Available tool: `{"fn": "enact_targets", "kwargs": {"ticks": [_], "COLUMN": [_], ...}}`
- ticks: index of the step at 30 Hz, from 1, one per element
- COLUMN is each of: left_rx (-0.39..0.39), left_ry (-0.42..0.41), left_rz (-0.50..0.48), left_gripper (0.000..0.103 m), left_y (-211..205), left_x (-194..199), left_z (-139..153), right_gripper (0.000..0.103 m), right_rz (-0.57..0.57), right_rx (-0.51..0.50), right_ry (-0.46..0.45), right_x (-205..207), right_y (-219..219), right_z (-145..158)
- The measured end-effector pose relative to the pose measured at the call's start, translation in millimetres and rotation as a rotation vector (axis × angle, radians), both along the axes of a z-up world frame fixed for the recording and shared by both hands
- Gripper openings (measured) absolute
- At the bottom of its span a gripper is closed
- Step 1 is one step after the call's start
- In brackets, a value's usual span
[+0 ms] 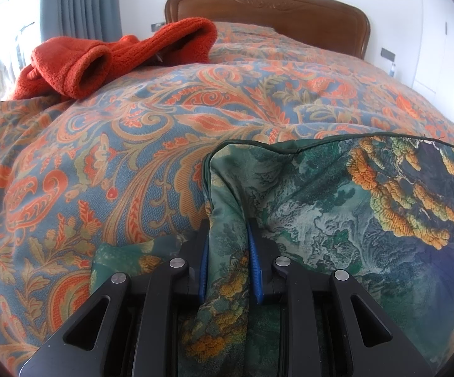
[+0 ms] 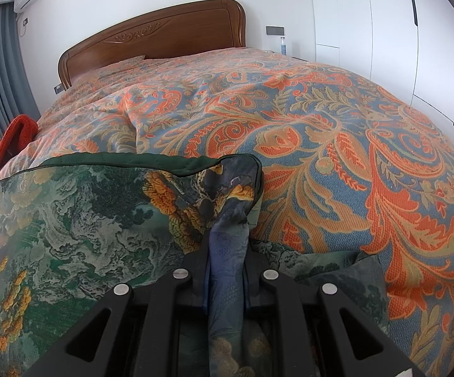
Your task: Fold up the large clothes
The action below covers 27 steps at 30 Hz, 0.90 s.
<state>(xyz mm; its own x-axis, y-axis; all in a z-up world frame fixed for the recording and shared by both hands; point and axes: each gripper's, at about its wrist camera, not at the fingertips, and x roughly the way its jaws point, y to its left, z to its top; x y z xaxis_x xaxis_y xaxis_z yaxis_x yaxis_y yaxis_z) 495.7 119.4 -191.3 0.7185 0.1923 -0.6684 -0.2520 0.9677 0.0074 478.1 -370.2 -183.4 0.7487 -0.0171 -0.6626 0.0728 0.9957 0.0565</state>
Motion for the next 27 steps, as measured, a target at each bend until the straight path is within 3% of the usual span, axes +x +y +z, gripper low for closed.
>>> {"fn": "enact_targets", "kwargs": {"ticks": [7,9,14,15,17,18,19,23,27], "left_rx": [0.037,0.04,-0.028,-0.04,-0.037,-0.028,-0.017,0.03,0.0], "left_ry": [0.016,0.023,0.068,0.072,0.07,0.07,0.076,0.091,0.093], "left_rz": [0.009,0.029,0.1,0.096,0.075,0.057,0.037,-0.035,-0.089], "left_gripper": [0.027,0.038,0.086,0.089,0.095,0.095,0.096,0.096,0.101], "left_y": [-2.8,-1.2,17.4,19.9,20.6,19.1,16.6,2.7,-15.8], "left_x": [5.3,6.4,0.4,-2.0,-10.9,-17.3,-24.1,-64.2,-112.7], "left_z": [3.1,6.2,21.0,27.0,39.7,46.3,50.6,66.7,68.3], "right_gripper": [0.017,0.018,0.021,0.026,0.053,0.084,0.094,0.094,0.094], "right_rz": [-0.003,-0.003,-0.001,0.0,-0.011,-0.012,-0.009,0.013,0.096], "right_rx": [0.007,0.018,0.029,0.027,0.011,0.004,0.002,-0.05,-0.095], "right_ry": [-0.008,-0.006,0.056,0.069,0.081,0.068,0.046,-0.081,-0.17], "right_x": [-1.4,-1.9,3.7,4.9,2.9,-1.1,-7.1,-49.0,-107.6], "right_y": [-0.7,-2.8,-8.3,-8.9,-10.6,-10.8,-10.5,-5.6,8.2], "right_z": [3.2,4.7,15.1,18.7,31.6,39.3,46.9,89.8,110.5]}}
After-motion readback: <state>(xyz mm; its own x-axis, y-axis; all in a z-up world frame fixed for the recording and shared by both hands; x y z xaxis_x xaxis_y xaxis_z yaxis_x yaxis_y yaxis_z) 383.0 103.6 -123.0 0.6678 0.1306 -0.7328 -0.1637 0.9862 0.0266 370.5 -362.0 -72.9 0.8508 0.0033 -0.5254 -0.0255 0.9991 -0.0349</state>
